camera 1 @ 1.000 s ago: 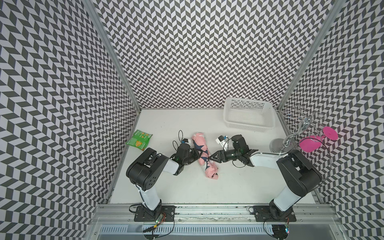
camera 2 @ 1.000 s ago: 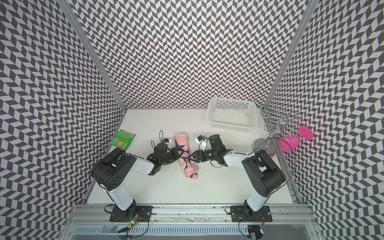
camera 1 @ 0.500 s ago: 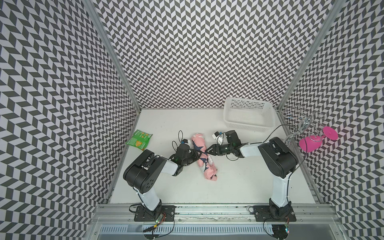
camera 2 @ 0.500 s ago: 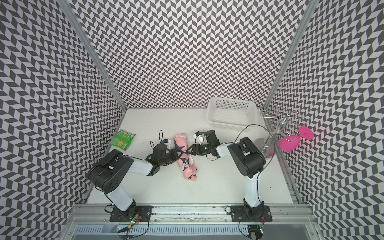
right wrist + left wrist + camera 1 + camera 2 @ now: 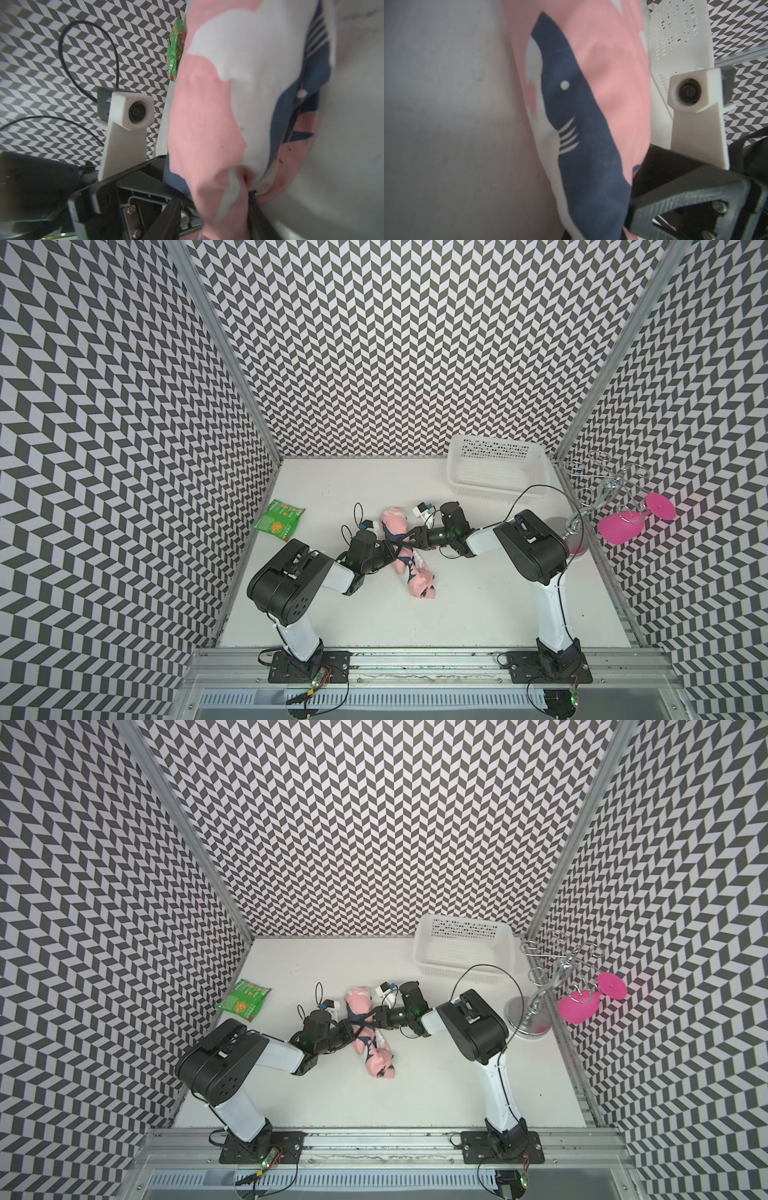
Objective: Roll up the shorts
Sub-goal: Pick up the shorts from the center of the board.
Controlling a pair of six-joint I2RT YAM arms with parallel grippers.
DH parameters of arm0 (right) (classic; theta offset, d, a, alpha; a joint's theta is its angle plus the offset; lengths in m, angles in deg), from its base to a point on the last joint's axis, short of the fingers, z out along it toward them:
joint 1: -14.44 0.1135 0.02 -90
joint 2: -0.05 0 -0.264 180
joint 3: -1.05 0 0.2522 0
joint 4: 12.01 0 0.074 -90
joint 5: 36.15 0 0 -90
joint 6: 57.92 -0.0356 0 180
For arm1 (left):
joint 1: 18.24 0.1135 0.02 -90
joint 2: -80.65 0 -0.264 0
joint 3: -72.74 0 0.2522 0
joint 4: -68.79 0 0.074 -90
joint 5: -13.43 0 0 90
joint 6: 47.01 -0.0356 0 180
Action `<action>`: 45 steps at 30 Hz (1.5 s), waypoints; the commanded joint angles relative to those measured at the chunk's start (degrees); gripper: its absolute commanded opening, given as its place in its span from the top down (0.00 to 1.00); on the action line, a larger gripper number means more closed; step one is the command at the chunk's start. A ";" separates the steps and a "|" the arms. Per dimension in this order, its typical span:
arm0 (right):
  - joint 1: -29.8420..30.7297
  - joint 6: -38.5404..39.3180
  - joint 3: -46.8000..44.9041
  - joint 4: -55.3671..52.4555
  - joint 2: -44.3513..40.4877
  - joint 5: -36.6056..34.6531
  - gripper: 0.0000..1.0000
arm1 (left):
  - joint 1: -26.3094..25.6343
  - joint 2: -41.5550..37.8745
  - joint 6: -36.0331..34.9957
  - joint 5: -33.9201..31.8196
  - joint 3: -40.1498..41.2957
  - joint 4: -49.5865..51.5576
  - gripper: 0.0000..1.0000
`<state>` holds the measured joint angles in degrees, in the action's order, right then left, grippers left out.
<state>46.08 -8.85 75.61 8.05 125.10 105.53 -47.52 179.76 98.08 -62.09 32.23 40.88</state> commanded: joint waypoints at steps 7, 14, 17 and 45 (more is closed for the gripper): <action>1.86 -8.94 0.05 14.31 2.65 6.03 0.98 | -0.65 2.06 -1.66 1.86 1.63 3.65 1.00; 1.29 -12.62 -3.64 23.00 0.16 4.71 1.00 | 0.69 -4.81 -0.22 -0.64 2.07 9.25 0.64; 0.17 -12.11 -5.13 23.12 -2.27 3.38 1.00 | 2.62 -14.50 -0.09 -4.01 2.66 17.18 0.44; -12.43 -15.81 -3.43 9.78 -25.60 -22.61 1.00 | 11.52 -41.39 2.00 -4.32 7.72 33.06 0.18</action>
<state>36.22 -22.90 70.47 19.24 102.42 91.89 -36.31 139.83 99.22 -68.26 39.25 73.71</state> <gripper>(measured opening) 0.098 0.819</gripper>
